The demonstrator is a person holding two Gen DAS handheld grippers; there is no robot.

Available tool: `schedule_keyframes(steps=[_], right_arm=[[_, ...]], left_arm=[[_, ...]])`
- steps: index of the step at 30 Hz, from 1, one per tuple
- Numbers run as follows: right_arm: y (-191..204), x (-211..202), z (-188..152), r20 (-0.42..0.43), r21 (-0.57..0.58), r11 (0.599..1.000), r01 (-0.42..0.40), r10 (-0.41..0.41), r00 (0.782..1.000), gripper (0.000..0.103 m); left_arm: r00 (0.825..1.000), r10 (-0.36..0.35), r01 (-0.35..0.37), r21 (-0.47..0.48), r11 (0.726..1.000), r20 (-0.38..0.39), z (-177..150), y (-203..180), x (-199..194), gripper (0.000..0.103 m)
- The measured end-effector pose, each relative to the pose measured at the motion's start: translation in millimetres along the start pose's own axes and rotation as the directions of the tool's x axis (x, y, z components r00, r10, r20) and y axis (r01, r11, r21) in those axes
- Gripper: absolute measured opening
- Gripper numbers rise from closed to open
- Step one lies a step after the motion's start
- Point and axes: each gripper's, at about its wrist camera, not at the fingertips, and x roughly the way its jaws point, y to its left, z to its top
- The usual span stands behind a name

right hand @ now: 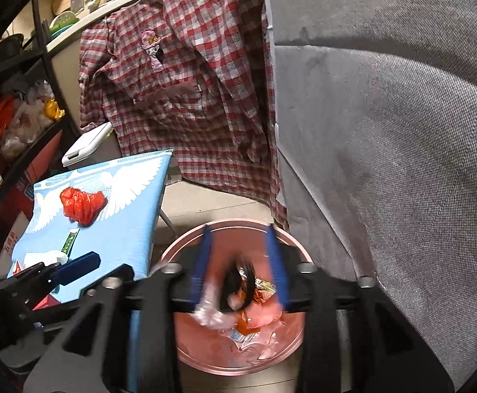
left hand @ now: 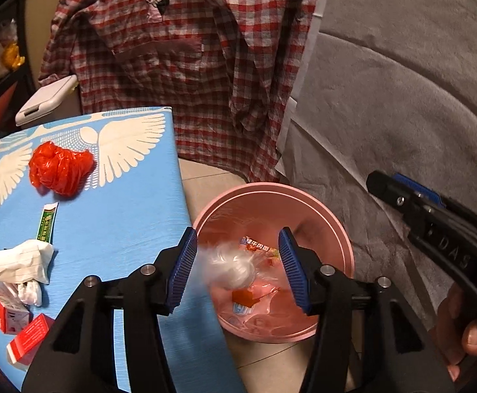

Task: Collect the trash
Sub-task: 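Open the left gripper to drop the clear bags into the bucket, then move the left gripper back over the table toward the tissue and box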

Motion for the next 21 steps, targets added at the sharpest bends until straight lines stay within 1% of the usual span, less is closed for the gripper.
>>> schedule_keyframes(steps=[4,11,13,15,17,21], right_arm=[[3,-2,2,0.010,0.006,1.000,-0.008,0.008,1.000,0.041],[17,-17,8,0.067,0.011,0.999,-0.033,0.032,0.997,0.041],[23,-23,10,0.087,0.011,0.999,-0.043,0.042,0.995,0.041],[27,-27,11,0.099,0.012,0.999,-0.050,0.049,0.994,0.041],[33,-32,12,0.112,0.016,0.998,-0.062,0.060,0.992,0.041],[47,-41,13,0.139,0.008,0.997,-0.081,0.079,0.987,0.041]], left_arm=[[1.000,-0.002,0.002,-0.018,1.000,0.020,4,8,-8,0.051],[0.997,0.007,-0.005,-0.019,1.000,0.074,9,22,-33,0.051],[0.996,0.012,-0.010,-0.015,1.000,0.092,9,29,-43,0.049],[0.994,0.016,-0.014,-0.017,1.000,0.108,10,37,-54,0.043],[0.992,0.021,-0.018,-0.025,1.000,0.123,11,46,-63,0.041],[0.988,0.030,-0.024,-0.042,0.999,0.151,11,66,-81,0.034]])
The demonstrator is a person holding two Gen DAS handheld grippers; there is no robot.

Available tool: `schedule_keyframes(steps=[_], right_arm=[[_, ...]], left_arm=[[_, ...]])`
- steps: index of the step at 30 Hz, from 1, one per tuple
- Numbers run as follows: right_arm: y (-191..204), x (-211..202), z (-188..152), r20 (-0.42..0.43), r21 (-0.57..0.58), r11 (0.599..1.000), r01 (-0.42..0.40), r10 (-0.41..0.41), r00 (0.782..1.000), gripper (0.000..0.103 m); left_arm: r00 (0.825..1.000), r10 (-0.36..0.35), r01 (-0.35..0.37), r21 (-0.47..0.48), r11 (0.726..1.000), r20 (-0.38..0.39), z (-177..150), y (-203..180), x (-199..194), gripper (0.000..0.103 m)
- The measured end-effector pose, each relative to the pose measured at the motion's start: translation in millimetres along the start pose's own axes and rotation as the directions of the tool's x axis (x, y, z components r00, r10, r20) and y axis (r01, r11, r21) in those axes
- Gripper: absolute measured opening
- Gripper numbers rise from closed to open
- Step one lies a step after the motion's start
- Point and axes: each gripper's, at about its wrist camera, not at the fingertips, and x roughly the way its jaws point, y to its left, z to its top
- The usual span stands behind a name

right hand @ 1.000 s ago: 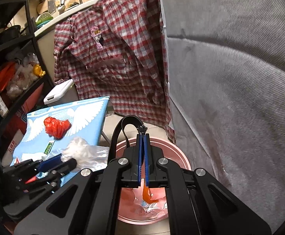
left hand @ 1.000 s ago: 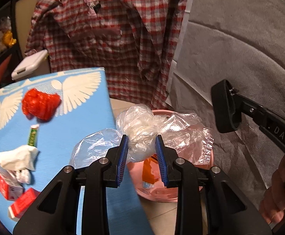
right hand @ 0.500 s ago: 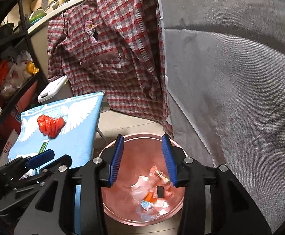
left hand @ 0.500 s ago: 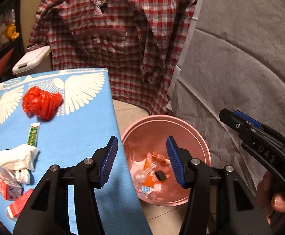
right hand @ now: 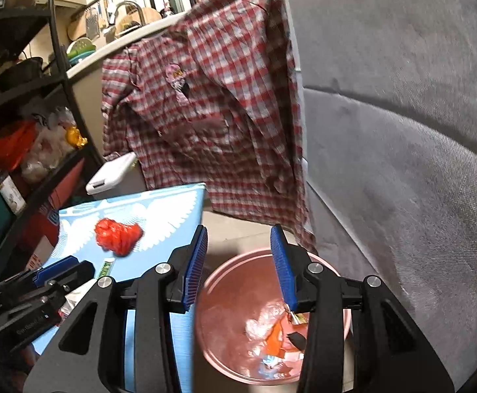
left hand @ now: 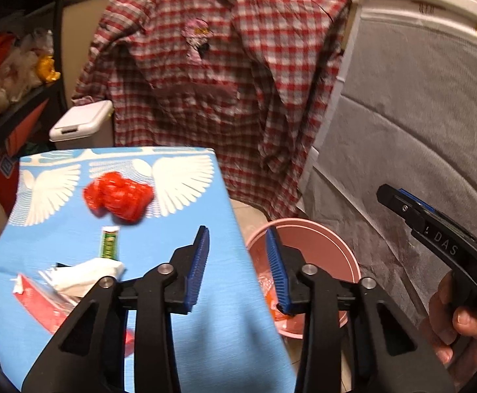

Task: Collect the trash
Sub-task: 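Move the left gripper back over the table toward the tissue and box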

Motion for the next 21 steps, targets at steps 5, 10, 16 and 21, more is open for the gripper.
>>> schedule_keyframes(steps=[5,10,16,21], right_arm=[[20,-5,-4,0.018,-0.024,0.999,-0.032,0.032,0.999,0.040],[43,-4,-10,0.026,-0.072,0.996,-0.061,0.063,0.998,0.031],[62,0,-15,0.017,-0.090,0.989,-0.114,0.116,0.993,0.025],[81,14,-18,-0.022,-0.086,0.981,-0.174,0.173,0.985,0.019]], left_arm=[[0.999,0.021,-0.020,-0.027,0.999,0.042,7,39,-26,0.029],[0.996,0.059,-0.054,-0.082,0.995,0.068,15,94,-44,0.024],[0.990,0.125,-0.113,-0.173,0.978,0.060,14,168,-53,0.018],[0.988,0.149,-0.137,-0.225,0.965,0.038,8,213,-55,0.016]])
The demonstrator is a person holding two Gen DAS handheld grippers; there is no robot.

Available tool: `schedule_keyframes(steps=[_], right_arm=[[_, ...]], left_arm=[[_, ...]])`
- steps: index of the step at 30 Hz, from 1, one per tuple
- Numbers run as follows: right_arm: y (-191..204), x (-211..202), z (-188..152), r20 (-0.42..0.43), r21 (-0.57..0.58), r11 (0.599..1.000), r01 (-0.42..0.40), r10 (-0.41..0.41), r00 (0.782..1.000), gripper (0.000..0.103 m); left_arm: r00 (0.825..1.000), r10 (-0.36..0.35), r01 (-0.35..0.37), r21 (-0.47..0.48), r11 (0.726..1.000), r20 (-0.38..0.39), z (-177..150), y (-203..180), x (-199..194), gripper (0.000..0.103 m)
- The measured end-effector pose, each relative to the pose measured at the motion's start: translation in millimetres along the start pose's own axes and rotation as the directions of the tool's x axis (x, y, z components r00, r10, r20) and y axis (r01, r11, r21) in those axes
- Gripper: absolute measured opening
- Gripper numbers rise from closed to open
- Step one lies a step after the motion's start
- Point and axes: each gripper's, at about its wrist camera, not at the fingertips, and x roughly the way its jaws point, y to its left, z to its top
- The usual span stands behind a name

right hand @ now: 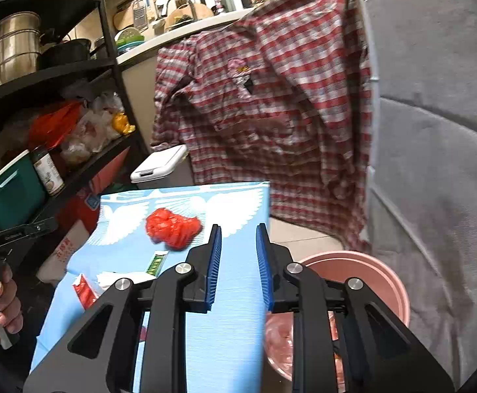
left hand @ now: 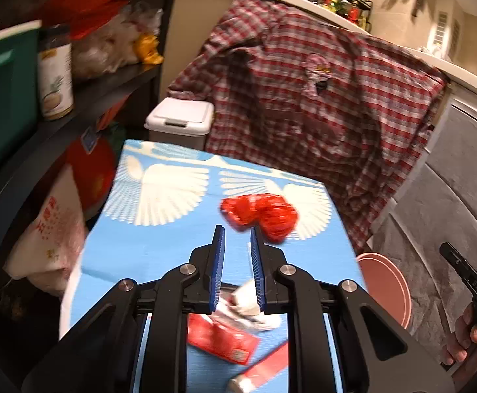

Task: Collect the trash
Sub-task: 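Move the left gripper back over the table toward the tissue and box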

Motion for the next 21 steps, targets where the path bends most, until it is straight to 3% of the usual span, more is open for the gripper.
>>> schedule_keyframes(steps=[12,19,21], right_arm=[[60,50,-21,-0.095,-0.061,0.985,-0.160,0.153,0.984,0.020],[105,82,-40,-0.195,-0.149,0.950,-0.274,0.244,0.950,0.020],[118,90,-45,-0.228,-0.181,0.935,-0.304,0.260,0.938,0.028]], left_arm=[[0.996,0.060,-0.062,-0.028,0.998,-0.073,-8,60,11,0.016],[0.990,0.067,-0.077,-0.078,0.994,-0.123,-14,88,10,0.016],[0.990,0.070,-0.080,-0.085,0.993,-0.122,-13,93,9,0.016]])
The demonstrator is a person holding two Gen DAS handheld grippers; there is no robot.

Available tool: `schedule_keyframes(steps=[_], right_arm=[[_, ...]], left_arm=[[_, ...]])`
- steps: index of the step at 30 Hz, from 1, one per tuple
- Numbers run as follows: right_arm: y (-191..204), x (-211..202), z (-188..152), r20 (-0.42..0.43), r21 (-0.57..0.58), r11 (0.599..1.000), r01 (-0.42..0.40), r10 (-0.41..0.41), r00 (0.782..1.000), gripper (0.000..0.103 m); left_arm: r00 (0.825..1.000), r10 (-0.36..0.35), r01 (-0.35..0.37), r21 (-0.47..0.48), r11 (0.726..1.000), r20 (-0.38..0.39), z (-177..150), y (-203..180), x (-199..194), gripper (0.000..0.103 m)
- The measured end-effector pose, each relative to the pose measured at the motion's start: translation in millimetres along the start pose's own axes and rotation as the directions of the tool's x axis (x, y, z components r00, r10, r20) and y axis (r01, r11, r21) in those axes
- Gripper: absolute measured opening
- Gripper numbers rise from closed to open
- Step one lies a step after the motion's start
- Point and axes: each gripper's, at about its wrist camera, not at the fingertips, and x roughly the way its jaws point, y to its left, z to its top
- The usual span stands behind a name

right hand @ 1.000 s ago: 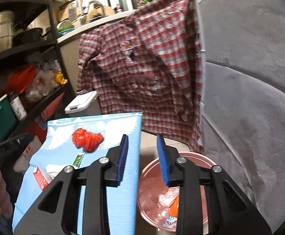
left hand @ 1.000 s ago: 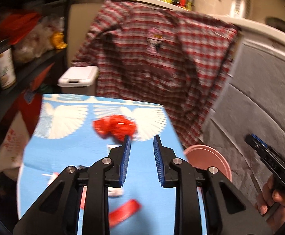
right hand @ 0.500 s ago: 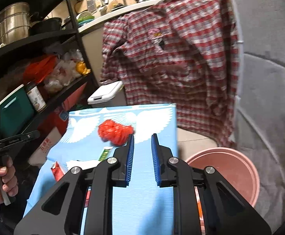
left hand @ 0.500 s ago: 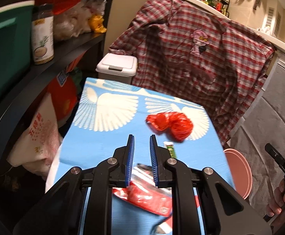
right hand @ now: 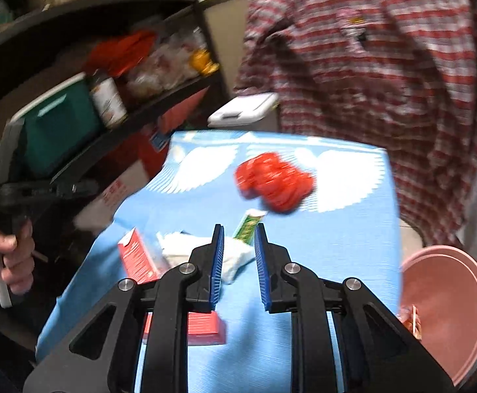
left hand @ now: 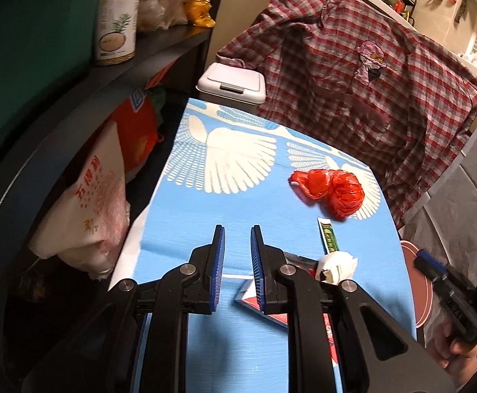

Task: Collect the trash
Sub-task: 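Move the left gripper back over the table toward the tissue and box, then grasp the red milk carton with the left gripper while the right gripper grasps the white tissue, then carry the red carton and white tissue over the pink bucket with both grippers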

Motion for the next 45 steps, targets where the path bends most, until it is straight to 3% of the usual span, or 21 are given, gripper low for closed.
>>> schedule_keyframes(steps=[3,9,14,18,22,28,31,33,37,45], right_arm=[[14,18,-1,-0.032,-0.053,0.998,-0.029,0.027,0.999,0.047],[36,52,0,-0.092,-0.128,0.991,-0.046,0.035,0.995,0.061],[55,70,-3,-0.130,-0.220,0.974,-0.054,0.026,0.991,0.067],[65,82,-8,-0.161,-0.291,0.956,-0.042,-0.006,0.987,0.067],[64,87,-13,-0.176,-0.309,0.951,-0.025,-0.031,0.984,0.067],[48,86,-12,-0.179,-0.284,0.959,-0.012,-0.040,0.983,0.052],[40,84,-11,-0.180,-0.275,0.961,-0.014,-0.037,0.983,0.039],[35,84,-11,-0.190,-0.267,0.963,-0.016,-0.036,0.981,0.018],[28,80,-10,-0.185,-0.257,0.966,-0.013,-0.036,0.982,0.011],[14,60,-3,-0.149,-0.203,0.979,0.000,-0.030,0.988,0.005]], left_arm=[[1.000,-0.001,0.001,-0.016,1.000,-0.001,2,5,0,0.016],[1.000,0.003,-0.004,-0.016,1.000,-0.028,0,5,7,0.016],[0.992,-0.028,0.013,-0.123,0.992,-0.121,-10,11,15,0.019],[0.974,-0.074,0.030,-0.203,0.979,-0.212,-31,4,29,0.045],[0.962,-0.108,0.039,-0.265,0.963,-0.249,-42,-5,45,0.055],[0.943,-0.113,-0.005,-0.354,0.935,-0.312,-54,-16,74,0.060],[0.940,-0.083,-0.038,-0.344,0.938,-0.330,-55,-22,84,0.061],[0.939,-0.065,-0.058,-0.340,0.939,-0.339,-55,-24,88,0.063],[0.934,-0.064,-0.067,-0.347,0.935,-0.351,-54,-23,94,0.063],[0.953,-0.020,-0.083,-0.323,0.943,-0.302,-46,-22,75,0.045]])
